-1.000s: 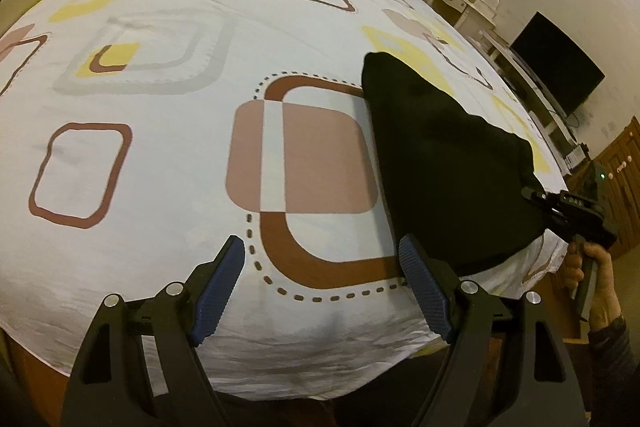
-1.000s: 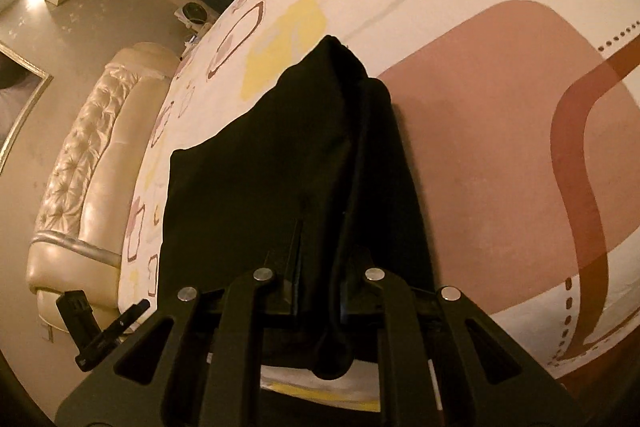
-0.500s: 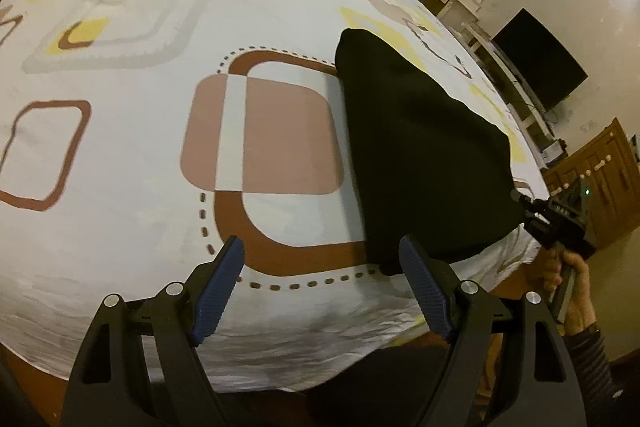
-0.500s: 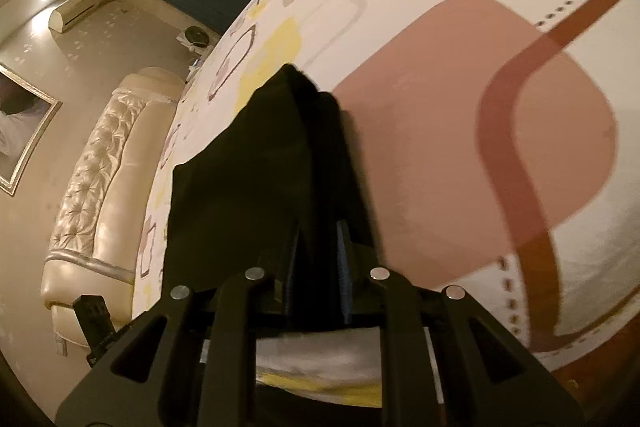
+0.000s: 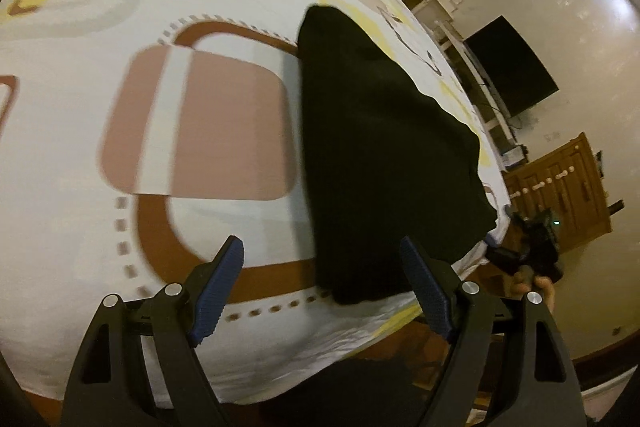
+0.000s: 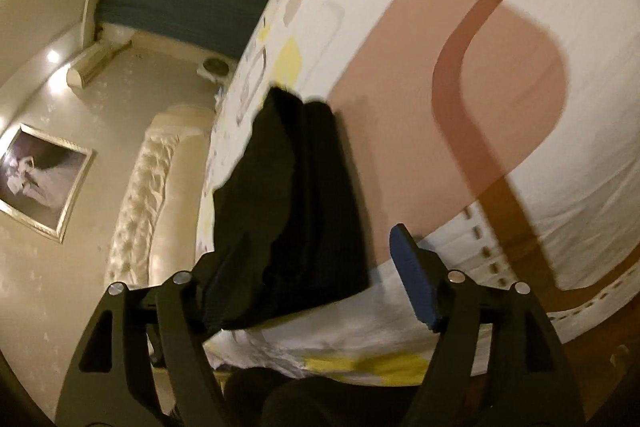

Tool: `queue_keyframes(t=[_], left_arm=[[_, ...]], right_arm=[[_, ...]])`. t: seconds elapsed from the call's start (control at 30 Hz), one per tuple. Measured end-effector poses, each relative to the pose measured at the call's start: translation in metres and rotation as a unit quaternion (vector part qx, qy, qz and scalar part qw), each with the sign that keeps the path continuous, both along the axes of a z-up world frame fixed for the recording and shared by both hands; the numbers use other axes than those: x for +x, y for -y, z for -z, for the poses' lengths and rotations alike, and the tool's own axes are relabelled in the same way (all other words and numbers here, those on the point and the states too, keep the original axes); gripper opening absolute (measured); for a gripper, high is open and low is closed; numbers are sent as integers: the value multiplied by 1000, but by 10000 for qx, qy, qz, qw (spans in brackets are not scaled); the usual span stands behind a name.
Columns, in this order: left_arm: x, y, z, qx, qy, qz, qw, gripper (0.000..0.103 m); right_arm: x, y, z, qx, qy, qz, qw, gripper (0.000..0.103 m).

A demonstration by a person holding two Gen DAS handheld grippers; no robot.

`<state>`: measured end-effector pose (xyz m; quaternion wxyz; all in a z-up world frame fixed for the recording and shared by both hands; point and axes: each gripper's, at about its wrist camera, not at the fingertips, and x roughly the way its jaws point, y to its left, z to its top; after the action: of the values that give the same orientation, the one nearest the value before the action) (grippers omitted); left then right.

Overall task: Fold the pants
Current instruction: 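Grasp the hem end of the black pants with both grippers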

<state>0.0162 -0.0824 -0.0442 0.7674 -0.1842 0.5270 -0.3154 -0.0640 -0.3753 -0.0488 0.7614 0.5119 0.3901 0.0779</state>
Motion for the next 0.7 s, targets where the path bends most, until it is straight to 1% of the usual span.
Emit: queue_keyframes(t=[0.13,0.23,0.33,0.37,0.4,0.43,0.47,0.5,0.57,0.63,0.7], left_arm=[[10,10,9,-356,-207,0,9992,80],[18,17,15,-625,-425,-33,9971,80],[23,28,20,-920,-604,81,9939,80],[23,33,21,-898,-616,115,9940,71],[23,38,22,-791,-613,113,9949,62],[23,39,23,-727,-613,95,9954,58],[24,38,25,-732,-651,57,9952,50],[25,37,25,-762,-679,36,9948,44],[24,32,22,-820,-716,-12,9941,38],[22,32,17,-720,-624,-20,9954,35],[22,31,9,-537,-477,-28,9974,32]], right_arm=[[15,-14,2,71,92,-196,9997,75],[25,-22,4,200,143,-323,9992,81],[33,-27,5,91,122,-354,9993,82],[34,-29,4,4,91,-372,9993,76],[33,-31,3,-137,8,-407,9991,60],[34,-32,4,-206,-77,-466,9987,53],[34,-33,4,-177,-68,-489,9986,45],[33,-33,4,-169,-56,-486,9987,42],[32,-37,0,-187,-20,-466,9987,38],[34,-44,-8,-255,40,-479,9985,36],[36,-54,-16,-318,77,-525,9981,35]])
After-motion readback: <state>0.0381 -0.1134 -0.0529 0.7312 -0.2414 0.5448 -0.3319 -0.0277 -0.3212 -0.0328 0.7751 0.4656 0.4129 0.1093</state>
